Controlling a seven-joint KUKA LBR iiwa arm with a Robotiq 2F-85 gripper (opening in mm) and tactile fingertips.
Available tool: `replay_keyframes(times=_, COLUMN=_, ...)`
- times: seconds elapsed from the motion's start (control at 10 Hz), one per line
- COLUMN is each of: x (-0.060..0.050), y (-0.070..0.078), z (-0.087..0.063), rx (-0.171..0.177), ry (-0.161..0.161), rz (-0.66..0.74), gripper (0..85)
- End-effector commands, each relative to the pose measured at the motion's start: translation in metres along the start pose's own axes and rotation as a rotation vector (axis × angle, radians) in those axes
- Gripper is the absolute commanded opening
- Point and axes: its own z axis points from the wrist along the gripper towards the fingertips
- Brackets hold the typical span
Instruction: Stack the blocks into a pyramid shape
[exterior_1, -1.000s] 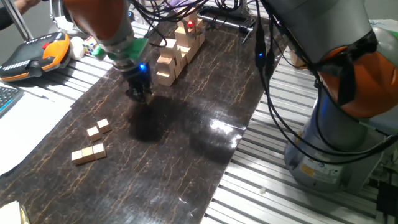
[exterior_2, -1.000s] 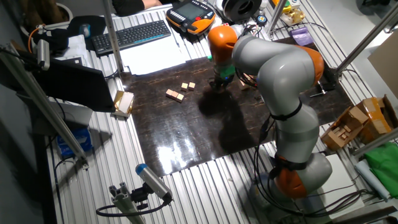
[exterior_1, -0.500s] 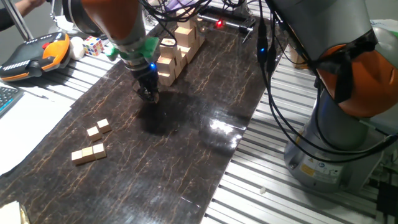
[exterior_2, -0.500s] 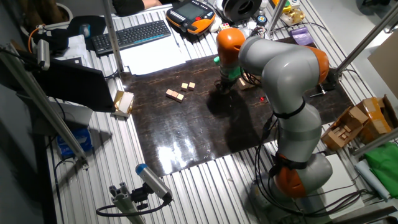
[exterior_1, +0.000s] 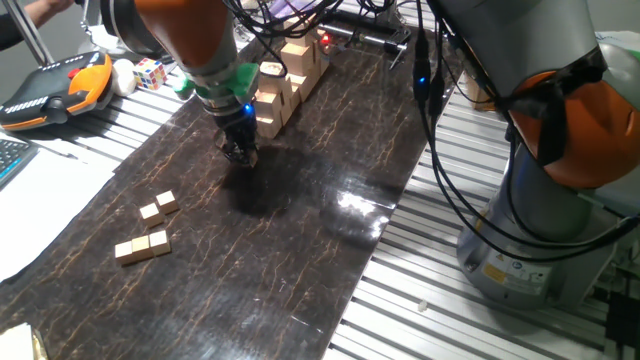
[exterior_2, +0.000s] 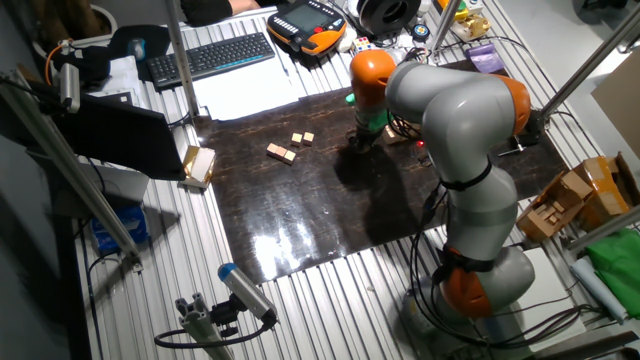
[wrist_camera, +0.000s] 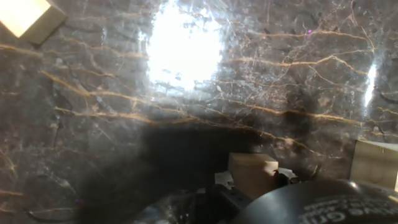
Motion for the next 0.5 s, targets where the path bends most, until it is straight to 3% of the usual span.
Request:
replay_keyframes(times=0.0, x=0.0005, y=-0.0004, z=0.0014, rx=-0.004, ry=-0.002, rz=0.002, gripper=22.0)
replay_keyframes(times=0.1, x=0.0002, y=-0.0005, z=0.0026, rx=-0.003, ry=-0.005, rz=0.006, gripper=24.3)
replay_keyframes(times=0.4, x=0.0006, y=-0.0009, z=0.0029, rx=-0.004, ry=-0.009, rz=0.034, gripper=43.0)
